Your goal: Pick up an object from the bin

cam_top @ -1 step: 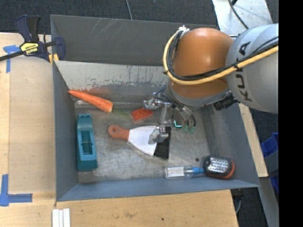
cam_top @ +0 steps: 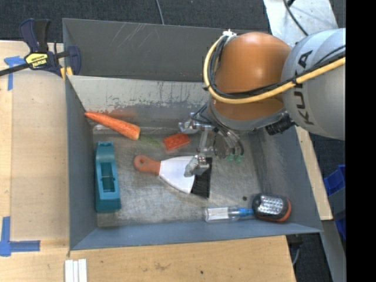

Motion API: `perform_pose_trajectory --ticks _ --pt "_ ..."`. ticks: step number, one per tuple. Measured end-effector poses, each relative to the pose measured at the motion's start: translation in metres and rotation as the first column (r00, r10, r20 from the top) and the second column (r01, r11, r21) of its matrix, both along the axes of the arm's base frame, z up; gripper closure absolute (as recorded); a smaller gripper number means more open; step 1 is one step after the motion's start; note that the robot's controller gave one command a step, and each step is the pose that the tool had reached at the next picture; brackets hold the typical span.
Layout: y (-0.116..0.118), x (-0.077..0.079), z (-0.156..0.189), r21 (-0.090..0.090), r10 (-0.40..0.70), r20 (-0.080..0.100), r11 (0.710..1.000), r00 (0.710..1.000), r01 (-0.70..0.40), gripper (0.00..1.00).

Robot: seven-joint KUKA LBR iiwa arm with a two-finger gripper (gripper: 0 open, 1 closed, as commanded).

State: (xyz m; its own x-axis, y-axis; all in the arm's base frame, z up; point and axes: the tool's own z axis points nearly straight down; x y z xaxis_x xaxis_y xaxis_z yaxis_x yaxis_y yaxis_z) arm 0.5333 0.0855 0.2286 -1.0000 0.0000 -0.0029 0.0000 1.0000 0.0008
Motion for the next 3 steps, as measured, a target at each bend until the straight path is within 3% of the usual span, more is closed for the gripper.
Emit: perform_pose_trajectory --ticks 1,2,3 --pt "0.022 0.034 -0.073 0.001 -0.024 0.005 1.0 1.0 0.024 0.0" --pt "0.05 0.04 -0.077 -0.001 0.166 -0.004 0.986 0.986 -0.166 0.0" --pt "0.058 0.053 -0.081 0.0 0.051 0.002 0.999 0.999 -0.051 0.0"
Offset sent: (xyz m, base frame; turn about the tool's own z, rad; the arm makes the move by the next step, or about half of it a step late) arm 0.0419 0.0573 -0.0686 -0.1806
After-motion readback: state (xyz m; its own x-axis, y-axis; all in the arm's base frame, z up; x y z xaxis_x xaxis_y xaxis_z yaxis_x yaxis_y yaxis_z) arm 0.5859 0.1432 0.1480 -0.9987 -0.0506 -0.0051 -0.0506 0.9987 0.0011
